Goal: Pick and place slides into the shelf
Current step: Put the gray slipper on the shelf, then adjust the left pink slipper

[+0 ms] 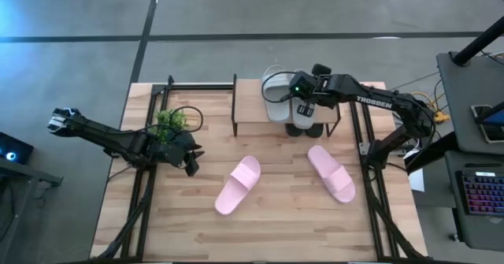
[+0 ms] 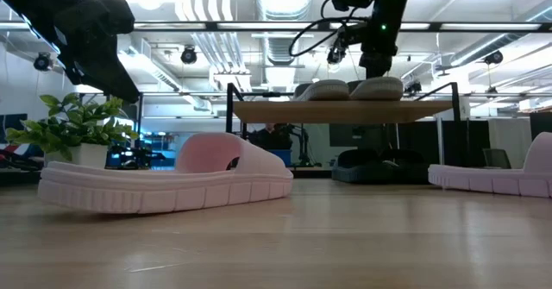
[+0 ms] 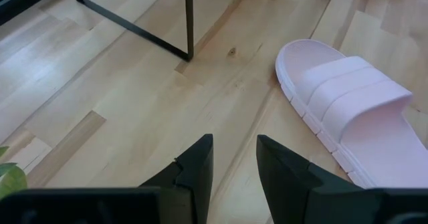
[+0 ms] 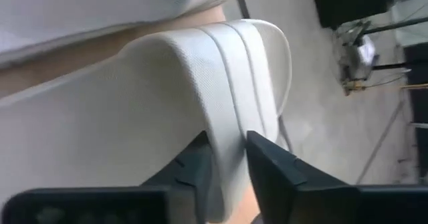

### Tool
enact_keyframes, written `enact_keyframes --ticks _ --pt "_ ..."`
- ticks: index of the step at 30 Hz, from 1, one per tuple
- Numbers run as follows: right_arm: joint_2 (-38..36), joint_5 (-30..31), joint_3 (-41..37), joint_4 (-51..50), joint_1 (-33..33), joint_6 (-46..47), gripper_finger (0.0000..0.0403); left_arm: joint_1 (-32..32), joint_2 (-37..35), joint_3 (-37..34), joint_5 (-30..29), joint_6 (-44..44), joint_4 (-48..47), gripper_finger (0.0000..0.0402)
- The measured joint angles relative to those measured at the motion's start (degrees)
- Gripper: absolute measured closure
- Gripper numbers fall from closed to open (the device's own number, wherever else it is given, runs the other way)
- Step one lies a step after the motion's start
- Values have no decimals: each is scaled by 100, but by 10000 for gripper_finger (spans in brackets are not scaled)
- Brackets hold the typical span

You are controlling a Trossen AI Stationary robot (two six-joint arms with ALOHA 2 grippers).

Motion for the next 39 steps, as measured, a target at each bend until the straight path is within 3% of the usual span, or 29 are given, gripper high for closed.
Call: enact_keyframes --ticks 10,22,31,36,39 --pt "-33 -112 411 -730 33 895 240 0 0 0 7 -4 2 302" --pt "-51 -712 1402 -2056 449 1999 227 -2 1 0 174 44 4 302" --pt "-70 -1999 1618 -2414 1588 3446 232 -2 2 0 476 86 8 302" --pt "-72 -2036 1421 -2357 2542 4300 241 -11 385 0 1000 279 67 302" --pt "-30 -2034 1299 -2338 3134 4864 249 -14 935 -7 1468 608 592 302"
